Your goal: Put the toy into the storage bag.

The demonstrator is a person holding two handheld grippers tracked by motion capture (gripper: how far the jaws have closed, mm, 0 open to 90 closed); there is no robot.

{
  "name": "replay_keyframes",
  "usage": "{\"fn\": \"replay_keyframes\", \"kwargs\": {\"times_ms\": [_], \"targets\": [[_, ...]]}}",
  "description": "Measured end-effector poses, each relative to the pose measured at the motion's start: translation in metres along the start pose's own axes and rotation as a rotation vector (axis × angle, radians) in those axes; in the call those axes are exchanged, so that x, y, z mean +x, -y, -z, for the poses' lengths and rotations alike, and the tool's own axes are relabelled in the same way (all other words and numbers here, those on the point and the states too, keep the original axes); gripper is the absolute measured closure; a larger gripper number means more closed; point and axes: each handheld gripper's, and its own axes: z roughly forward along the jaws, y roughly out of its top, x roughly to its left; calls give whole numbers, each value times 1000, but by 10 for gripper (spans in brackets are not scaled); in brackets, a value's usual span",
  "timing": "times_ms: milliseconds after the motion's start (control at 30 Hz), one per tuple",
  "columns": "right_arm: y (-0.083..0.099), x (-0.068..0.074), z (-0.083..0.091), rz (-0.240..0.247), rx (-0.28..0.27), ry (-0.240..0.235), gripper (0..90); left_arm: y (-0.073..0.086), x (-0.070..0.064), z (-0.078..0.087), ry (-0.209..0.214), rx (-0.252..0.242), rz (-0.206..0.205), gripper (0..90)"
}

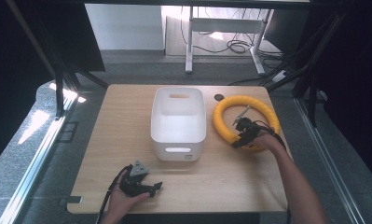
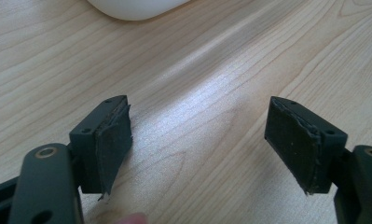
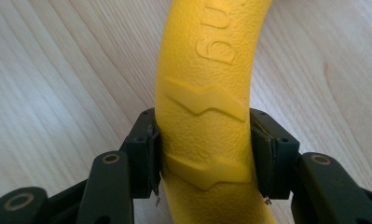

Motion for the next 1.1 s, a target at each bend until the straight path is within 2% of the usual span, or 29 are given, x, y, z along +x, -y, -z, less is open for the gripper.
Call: {"fn": "replay_keyframes", "kwargs": {"times_ms": [100,133,167,267,300,333,433,633,667,700,900,1033,1100], "targets": [[-2,0,8,-19,-40,-21,503,0,1,1,0,-3,2,231],[-4,0,15,-33,-78,-36,507,0,1,1,-1,-4,2,231],[-4,0,15,-33,-78,-36,507,0,1,1,-1,-5,3,231],[-7,-1,28,-50,-145,-73,513,0,0,1,0,-5,1,231],[-7,-2,35,-64,-184,-91,515,0,0,1,0,-5,1,230],[-7,-2,35,-64,-184,-91,515,0,0,1,-1,-5,0,230],[-6,-3,44,-81,-243,-114,517,-1,0,1,0,-5,-3,230],[-3,-5,59,-110,-324,-161,519,-1,-1,0,2,-3,-4,231],[-4,-6,65,-122,-353,-173,520,-1,-1,0,3,-3,-5,231],[-4,-6,65,-122,-353,-173,520,-1,-1,0,2,-3,-5,231],[-3,-10,82,-162,-449,-220,522,-1,-1,0,1,-5,-4,231],[0,-11,93,-176,-520,-235,523,-1,-1,0,1,-6,-4,231],[1,-12,95,-181,-535,-239,523,-1,-1,0,1,-5,-5,231]]}}
